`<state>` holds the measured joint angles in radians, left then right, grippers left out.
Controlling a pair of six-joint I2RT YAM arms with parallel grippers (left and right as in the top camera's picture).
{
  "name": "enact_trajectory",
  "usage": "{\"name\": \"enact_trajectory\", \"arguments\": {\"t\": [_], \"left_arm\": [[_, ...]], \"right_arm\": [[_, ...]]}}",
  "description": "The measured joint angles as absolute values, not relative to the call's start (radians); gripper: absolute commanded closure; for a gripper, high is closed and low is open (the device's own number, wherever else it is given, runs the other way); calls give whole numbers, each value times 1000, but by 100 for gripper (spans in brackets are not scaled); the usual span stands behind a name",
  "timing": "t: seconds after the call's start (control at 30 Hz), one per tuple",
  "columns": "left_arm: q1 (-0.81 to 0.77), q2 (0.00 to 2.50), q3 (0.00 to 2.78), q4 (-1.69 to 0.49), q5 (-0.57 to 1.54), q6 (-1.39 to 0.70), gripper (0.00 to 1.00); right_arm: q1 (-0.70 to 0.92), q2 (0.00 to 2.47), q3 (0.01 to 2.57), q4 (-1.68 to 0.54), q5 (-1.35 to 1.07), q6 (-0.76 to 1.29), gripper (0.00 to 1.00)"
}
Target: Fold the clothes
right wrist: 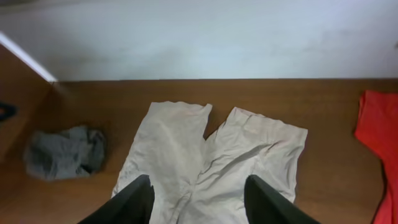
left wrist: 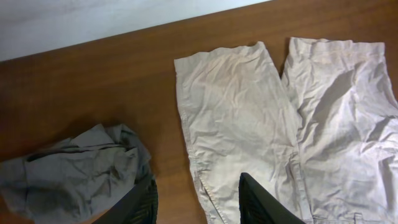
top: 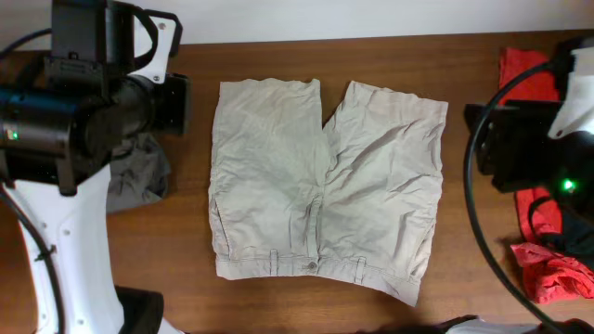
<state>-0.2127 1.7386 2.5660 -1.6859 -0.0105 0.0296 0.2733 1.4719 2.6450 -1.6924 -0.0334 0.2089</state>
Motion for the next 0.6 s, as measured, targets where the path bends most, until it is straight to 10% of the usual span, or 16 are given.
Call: {"name": "enact_trajectory", "arguments": {"t": [0.6], "left_arm": [[-373, 1267, 1944, -1324, -128, 25, 50]], "right_arm": [[369, 1081, 2290, -1685, 181, 381, 27]]}}
